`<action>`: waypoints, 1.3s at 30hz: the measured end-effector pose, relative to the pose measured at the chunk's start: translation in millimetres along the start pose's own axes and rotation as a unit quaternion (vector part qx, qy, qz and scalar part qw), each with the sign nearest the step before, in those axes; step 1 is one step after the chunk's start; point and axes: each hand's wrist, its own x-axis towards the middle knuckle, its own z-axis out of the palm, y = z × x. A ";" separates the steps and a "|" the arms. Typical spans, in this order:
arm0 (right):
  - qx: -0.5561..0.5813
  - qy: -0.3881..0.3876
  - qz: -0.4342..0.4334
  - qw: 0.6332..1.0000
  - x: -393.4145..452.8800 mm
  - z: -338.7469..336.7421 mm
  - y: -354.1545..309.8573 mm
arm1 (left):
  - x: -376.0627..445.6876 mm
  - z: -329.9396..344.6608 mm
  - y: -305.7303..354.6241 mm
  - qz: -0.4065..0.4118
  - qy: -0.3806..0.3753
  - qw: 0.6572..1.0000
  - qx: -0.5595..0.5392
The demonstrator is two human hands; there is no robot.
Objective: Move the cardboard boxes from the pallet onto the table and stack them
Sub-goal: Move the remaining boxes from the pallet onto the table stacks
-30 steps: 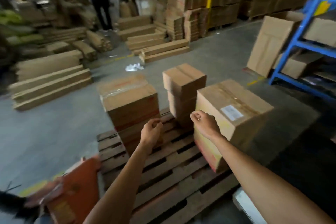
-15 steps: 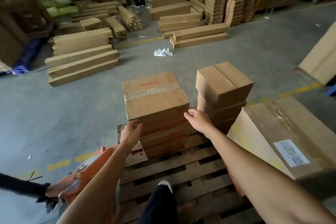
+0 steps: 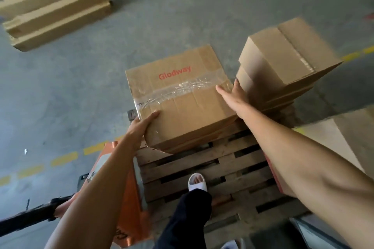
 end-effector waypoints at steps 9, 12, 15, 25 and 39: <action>0.106 -0.127 0.133 0.977 17.5 -7.3 12.0 | 20.9 -2.0 -14.9 -0.044 -0.037 0.992 -0.109; 0.097 -0.125 0.136 0.978 0.1 -8.2 23.7 | 10.8 -3.1 -10.9 -0.053 0.007 0.994 -0.100; 0.118 -0.115 0.125 0.979 -26.2 -14.4 40.4 | -8.2 -5.2 -8.4 -0.042 -0.005 0.995 -0.089; 0.242 -0.047 0.004 0.969 -160.9 -91.2 92.6 | -133.0 15.9 -15.4 0.120 -0.084 0.988 -0.051; 0.340 0.097 -0.055 0.934 -374.6 -196.3 206.7 | -337.0 74.0 -36.9 0.292 -0.175 0.940 -0.003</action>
